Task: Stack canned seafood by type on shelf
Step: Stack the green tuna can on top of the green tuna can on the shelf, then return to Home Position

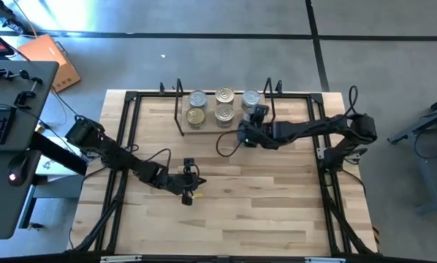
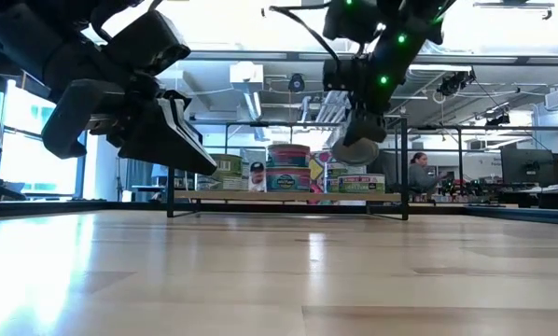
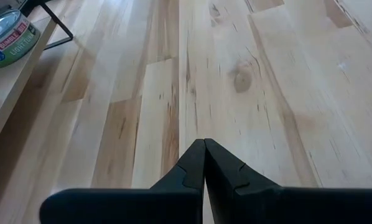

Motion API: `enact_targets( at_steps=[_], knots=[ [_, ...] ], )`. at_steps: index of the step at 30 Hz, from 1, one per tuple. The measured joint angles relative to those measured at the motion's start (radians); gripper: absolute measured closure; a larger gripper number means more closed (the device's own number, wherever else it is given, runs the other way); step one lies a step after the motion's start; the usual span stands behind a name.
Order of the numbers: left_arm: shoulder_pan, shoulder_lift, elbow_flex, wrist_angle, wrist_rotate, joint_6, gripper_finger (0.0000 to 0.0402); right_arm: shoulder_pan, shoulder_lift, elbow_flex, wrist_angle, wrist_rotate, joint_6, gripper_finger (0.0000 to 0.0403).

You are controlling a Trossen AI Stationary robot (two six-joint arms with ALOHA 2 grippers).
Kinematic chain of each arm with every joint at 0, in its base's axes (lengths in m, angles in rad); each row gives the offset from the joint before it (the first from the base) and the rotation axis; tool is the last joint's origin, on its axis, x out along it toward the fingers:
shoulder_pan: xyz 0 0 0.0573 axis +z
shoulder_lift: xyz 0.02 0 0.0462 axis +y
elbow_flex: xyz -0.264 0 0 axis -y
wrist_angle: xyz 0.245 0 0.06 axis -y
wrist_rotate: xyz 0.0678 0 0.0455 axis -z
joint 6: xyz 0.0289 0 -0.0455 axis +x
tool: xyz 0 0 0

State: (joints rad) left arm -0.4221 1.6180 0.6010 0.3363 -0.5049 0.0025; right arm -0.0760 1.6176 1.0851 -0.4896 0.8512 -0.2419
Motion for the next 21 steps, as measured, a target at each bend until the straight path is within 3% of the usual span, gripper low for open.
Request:
enact_targets(
  at_steps=[5, 11, 21],
  knots=[
    [0.0, 0.0, 0.0, 0.0, 0.0, -0.001, 0.0401, -0.022, 0.0, -0.011, -0.022, -0.068, 0.003, 0.028],
    [0.0, 0.0, 0.0, 0.0, 0.0, -0.009, 0.0402, -0.023, 0.0, -0.039, -0.023, -0.06, 0.027, 0.0277],
    [0.0, 0.0, 0.0, 0.0, 0.0, -0.018, 0.0402, -0.023, 0.001, -0.041, -0.023, -0.153, 0.08, 0.0174]
  ],
)
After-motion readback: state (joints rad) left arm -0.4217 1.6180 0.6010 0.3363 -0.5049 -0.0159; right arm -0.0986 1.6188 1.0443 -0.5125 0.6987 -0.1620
